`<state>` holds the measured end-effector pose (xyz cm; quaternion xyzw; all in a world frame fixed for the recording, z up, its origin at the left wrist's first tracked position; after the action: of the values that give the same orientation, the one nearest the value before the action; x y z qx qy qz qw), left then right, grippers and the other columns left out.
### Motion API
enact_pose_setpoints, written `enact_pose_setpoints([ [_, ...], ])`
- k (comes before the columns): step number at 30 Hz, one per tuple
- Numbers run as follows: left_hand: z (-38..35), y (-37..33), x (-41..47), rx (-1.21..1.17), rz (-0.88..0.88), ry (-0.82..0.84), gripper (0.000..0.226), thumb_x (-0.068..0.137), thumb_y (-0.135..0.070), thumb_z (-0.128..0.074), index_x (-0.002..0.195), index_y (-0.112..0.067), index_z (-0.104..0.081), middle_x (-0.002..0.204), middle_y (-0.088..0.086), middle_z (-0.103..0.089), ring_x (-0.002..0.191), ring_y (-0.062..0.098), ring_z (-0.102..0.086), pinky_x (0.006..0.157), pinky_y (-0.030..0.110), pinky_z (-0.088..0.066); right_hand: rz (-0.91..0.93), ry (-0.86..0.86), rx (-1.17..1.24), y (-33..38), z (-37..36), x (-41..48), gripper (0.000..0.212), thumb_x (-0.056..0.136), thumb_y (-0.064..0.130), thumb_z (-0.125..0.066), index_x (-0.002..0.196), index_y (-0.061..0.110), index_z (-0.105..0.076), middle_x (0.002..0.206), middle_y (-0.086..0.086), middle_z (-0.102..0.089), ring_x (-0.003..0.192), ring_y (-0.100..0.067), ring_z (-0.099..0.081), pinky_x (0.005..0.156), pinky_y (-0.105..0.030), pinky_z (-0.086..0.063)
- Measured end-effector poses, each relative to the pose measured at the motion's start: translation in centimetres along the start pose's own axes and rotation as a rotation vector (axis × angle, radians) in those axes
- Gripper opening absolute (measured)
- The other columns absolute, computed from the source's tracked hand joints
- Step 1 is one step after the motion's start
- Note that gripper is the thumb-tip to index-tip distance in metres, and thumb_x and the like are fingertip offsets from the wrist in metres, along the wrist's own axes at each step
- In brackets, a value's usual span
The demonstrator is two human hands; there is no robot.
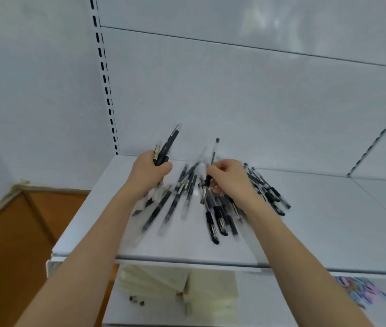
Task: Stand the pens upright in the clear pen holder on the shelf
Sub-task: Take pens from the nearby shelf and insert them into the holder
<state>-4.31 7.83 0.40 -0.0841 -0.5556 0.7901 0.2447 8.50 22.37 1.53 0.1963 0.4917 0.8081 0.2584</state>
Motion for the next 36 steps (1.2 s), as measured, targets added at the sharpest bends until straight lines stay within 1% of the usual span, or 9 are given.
enact_pose_setpoints([
  [3, 0.1, -1.7, -1.0, -0.212, 0.039, 0.035, 0.021, 0.083, -0.006, -0.061, 0.069, -0.009, -0.046, 0.054, 0.006, -0.044, 0.033, 0.005, -0.041, 0.050, 0.022, -0.051, 0.021, -0.044, 0.160, 0.9, 1.6, -0.4, 0.010, 0.087, 0.014, -0.054, 0.080, 0.010, -0.060, 0.064, -0.001, -0.060, 0.052, -0.011, -0.057, 0.060, -0.030, -0.054],
  [7, -0.5, -4.4, -3.5, -0.413, 0.070, 0.099, 0.014, 0.082, -0.011, -0.066, 0.073, -0.009, -0.056, 0.048, 0.002, -0.057, 0.039, 0.010, -0.055, 0.046, 0.022, -0.049, -0.013, 0.047, 0.496, 1.9, 2.1, -2.2, 0.012, 0.093, 0.015, -0.050, 0.085, 0.011, -0.058, 0.073, -0.005, -0.069, 0.065, -0.017, -0.068, 0.058, -0.023, -0.055],
  [9, -1.1, -5.7, -4.7, -0.451, 0.045, 0.135, 0.011, 0.083, -0.011, -0.065, 0.076, -0.006, -0.058, 0.052, 0.004, -0.060, 0.040, 0.011, -0.056, 0.040, 0.018, -0.044, 0.006, 0.086, 0.548, 2.1, 2.4, -3.4, 0.013, 0.095, 0.017, -0.046, 0.092, 0.012, -0.057, 0.071, -0.002, -0.070, 0.070, -0.020, -0.069, 0.059, -0.024, -0.055],
  [13, -2.2, -7.0, -6.0, -0.530, 0.004, 0.166, 0.020, 0.083, -0.016, -0.064, 0.087, 0.004, -0.067, 0.053, 0.004, -0.059, 0.042, 0.011, -0.053, 0.041, 0.019, -0.043, 0.095, 0.125, 0.379, 2.0, 3.2, -6.4, 0.017, 0.095, 0.020, -0.045, 0.094, 0.016, -0.062, 0.061, 0.002, -0.057, 0.055, -0.012, -0.054, 0.055, -0.019, -0.047],
  [18, -3.8, -8.2, -6.7, -0.605, -0.049, 0.104, 0.012, 0.085, -0.017, -0.064, 0.081, -0.006, -0.065, 0.071, 0.009, -0.067, 0.044, 0.010, -0.053, 0.047, 0.019, -0.047, 0.152, 0.115, 0.188, 0.6, 4.8, -9.1, 0.018, 0.092, 0.018, -0.049, 0.087, 0.017, -0.067, 0.057, 0.000, -0.051, 0.051, -0.014, -0.046, 0.053, -0.016, -0.043],
  [21, -5.5, -8.9, -7.5, -0.540, -0.105, 0.089, 0.014, 0.083, -0.011, -0.065, 0.081, 0.003, -0.062, 0.056, 0.005, -0.060, 0.042, 0.012, -0.050, 0.046, 0.020, -0.046, 0.104, 0.139, 0.203, -0.7, 6.2, -10.4, 0.020, 0.090, 0.019, -0.053, 0.079, 0.026, -0.067, 0.058, -0.001, -0.052, 0.048, -0.013, -0.047, 0.050, -0.018, -0.043],
  [25, -8.7, -10.0, -8.6, -0.518, -0.149, 0.053, 0.014, 0.083, -0.008, -0.066, 0.087, 0.004, -0.058, 0.053, 0.005, -0.058, 0.042, 0.013, -0.050, 0.047, 0.023, -0.046, -0.022, -0.016, 0.465, -3.6, 11.5, -11.9, 0.007, 0.084, 0.011, -0.059, 0.084, 0.013, -0.065, 0.060, 0.001, -0.064, 0.046, -0.009, -0.054, 0.046, -0.017, -0.046],
  [30, -17.0, -12.6, -12.1, -0.554, -0.129, 0.135, 0.012, 0.084, -0.008, -0.065, 0.086, 0.002, -0.058, 0.057, 0.006, -0.061, 0.041, 0.011, -0.051, 0.045, 0.022, -0.047, -0.105, -0.259, 0.864, -8.6, 20.7, -14.9, 0.007, 0.084, 0.002, -0.054, 0.087, 0.006, -0.059, 0.069, -0.007, -0.072, 0.060, -0.011, -0.068, 0.055, -0.015, -0.053],
  [36, -31.1, -17.6, -19.5, -0.664, -0.023, 0.312, 0.008, 0.085, -0.010, -0.064, 0.086, -0.003, -0.061, 0.072, 0.007, -0.067, 0.049, 0.009, -0.057, 0.049, 0.021, -0.050, -0.011, -0.512, 0.905, -14.4, 34.7, -21.1, 0.006, 0.083, 0.013, -0.056, 0.083, 0.008, -0.059, 0.073, -0.001, -0.072, 0.072, -0.013, -0.070, 0.063, -0.018, -0.056],
])
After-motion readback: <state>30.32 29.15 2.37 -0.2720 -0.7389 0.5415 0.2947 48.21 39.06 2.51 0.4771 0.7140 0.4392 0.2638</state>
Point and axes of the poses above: each hand's wrist, its own x-axis towards the middle knuckle, its own z-axis out of the back of the hand, y = z × x, the point moved 7 cm from there along x, towards the middle knuckle
